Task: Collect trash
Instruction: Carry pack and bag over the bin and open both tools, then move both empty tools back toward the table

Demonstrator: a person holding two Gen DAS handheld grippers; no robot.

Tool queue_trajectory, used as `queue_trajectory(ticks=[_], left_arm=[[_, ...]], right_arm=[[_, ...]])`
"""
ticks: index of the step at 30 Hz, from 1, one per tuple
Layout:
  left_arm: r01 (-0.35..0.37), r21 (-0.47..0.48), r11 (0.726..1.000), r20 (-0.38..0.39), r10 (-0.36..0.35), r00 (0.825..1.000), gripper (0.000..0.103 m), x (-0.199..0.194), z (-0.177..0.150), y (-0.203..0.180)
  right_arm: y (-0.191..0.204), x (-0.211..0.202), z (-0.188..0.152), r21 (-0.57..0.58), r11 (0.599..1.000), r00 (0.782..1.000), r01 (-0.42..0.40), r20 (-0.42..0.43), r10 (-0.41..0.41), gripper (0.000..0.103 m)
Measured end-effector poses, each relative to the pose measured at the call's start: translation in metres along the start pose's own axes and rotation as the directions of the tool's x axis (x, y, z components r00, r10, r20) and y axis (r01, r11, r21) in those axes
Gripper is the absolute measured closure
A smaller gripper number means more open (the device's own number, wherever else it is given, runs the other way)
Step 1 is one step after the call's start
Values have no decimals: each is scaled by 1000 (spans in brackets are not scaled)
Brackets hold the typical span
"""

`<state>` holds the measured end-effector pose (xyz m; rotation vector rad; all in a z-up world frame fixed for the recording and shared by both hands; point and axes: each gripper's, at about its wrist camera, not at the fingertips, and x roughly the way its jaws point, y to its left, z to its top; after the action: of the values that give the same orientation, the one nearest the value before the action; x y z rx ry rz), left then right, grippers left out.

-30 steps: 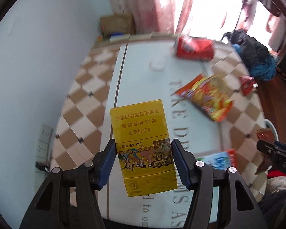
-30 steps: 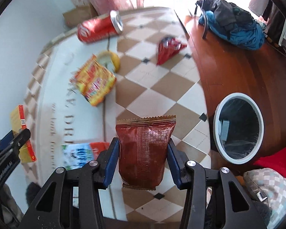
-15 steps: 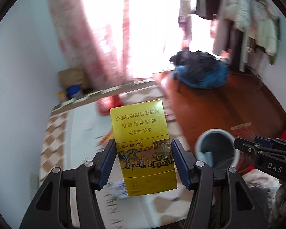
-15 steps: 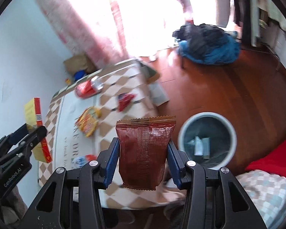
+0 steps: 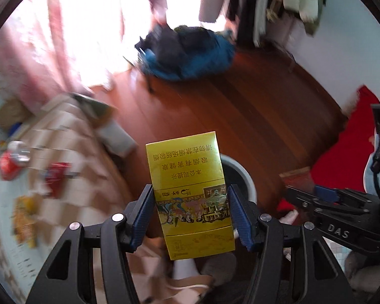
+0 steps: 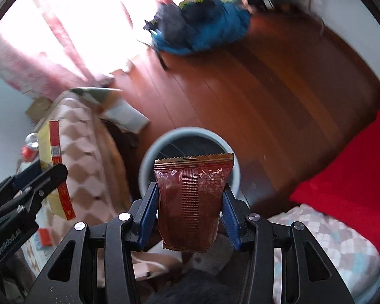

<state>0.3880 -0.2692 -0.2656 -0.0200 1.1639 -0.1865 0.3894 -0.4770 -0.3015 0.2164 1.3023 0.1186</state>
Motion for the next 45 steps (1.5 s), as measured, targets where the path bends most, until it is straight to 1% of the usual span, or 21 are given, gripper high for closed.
queue_trajectory(ticks=[2,3,4,6,9,11,12,13,14,15,16,17,18,21,23,27,29,33,40,45], left_arm=[[30,6,1000,-78,-29,996,48,38,7,-5],[36,9,999,-105,-35,994,48,50,9,-7],[45,8,999,-145,-44,988,48,70,12,-7],[44,6,999,-196,-42,980,47,94,17,-9],[30,-4,1000,-250,-30,968,47,122,20,-9],[29,-38,999,-276,-38,960,43,134,23,-6],[27,-56,998,-285,-42,958,34,137,23,-5],[24,-73,997,-291,-44,956,21,138,22,-2],[18,-90,996,-296,-44,954,16,139,18,0],[12,-104,995,-300,-43,953,12,140,15,3],[-3,-112,994,-305,-32,952,12,139,12,6],[-16,-115,993,-307,-20,952,11,137,9,10],[-32,-118,993,-307,-6,952,10,135,7,12],[-80,-115,990,-301,42,953,9,126,-2,16],[-108,-107,988,-295,72,953,9,120,-6,15],[-143,-104,984,-283,108,953,8,109,-13,16],[-161,-94,983,-274,130,953,9,103,-15,16],[-181,-91,979,-257,153,954,9,89,-19,15],[-184,-103,978,-227,157,961,9,64,-21,15],[-183,-109,977,-198,159,967,9,40,-20,14]], right_arm=[[-16,30,5,22,1000,999,5,-50,-4,53],[-25,44,9,36,999,998,6,-70,-4,53],[-30,57,11,45,999,996,2,-89,2,53],[-41,84,15,61,998,992,8,-124,-1,53],[-51,115,20,79,997,987,4,-161,9,53],[-55,132,23,81,997,982,-12,-188,27,53],[-56,140,23,86,996,980,-15,-198,32,50],[-56,146,24,90,996,977,-28,-207,46,47],[-56,153,24,91,995,973,-35,-226,55,41],[-57,157,23,94,995,969,-36,-240,58,31],[-57,160,20,100,994,965,-40,-252,65,25],[-56,163,19,105,993,962,-43,-265,70,16],[-56,164,18,106,993,960,-42,-271,70,10],[-51,164,14,94,995,955,-36,-290,62,0],[-47,161,11,72,997,954,-17,-298,38,0],[-38,148,6,24,999,956,24,-292,-16,0],[-34,139,4,-14,998,957,57,-286,-59,0],[-25,123,-1,-52,994,958,95,-268,-106,0],[-15,87,-4,-66,989,964,135,-220,-147,0],[-7,60,-7,-63,988,973,140,-177,-149,0]])
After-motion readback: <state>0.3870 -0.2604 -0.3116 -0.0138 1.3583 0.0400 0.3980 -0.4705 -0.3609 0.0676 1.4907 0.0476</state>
